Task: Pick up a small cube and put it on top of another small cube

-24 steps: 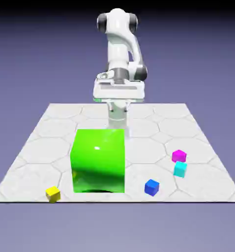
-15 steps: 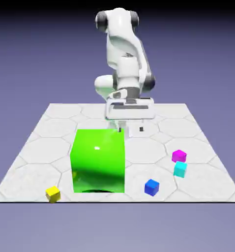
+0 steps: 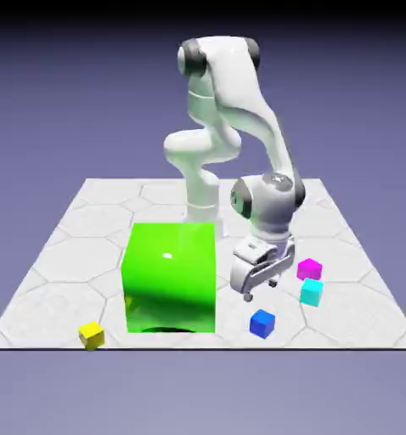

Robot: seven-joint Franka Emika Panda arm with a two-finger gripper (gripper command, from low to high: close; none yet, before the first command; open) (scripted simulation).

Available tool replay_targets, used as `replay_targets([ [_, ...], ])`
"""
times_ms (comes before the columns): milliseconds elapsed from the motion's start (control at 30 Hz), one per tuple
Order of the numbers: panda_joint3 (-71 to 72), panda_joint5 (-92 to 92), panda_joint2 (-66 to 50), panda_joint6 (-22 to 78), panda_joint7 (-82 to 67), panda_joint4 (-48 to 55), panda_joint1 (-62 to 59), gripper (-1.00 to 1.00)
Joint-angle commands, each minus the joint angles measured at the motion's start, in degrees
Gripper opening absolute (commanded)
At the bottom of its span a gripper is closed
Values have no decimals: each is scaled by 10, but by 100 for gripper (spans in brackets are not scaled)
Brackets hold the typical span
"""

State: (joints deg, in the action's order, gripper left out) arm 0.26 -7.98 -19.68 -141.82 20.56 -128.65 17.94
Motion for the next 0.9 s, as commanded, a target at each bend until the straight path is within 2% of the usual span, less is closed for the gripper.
replay_targets([
  [0,0,-3,-21,13,-9,13,7,0],
  [200,-10,-15,-109,-72,1,17,9,0],
  [233,-10,-15,-109,-72,1,17,9,-100],
  [433,11,-8,-6,10,-27,-2,19,-100],
  [767,161,-72,195,-30,-276,-210,193,-100],
  [867,166,-74,201,-31,-284,-216,198,-100],
])
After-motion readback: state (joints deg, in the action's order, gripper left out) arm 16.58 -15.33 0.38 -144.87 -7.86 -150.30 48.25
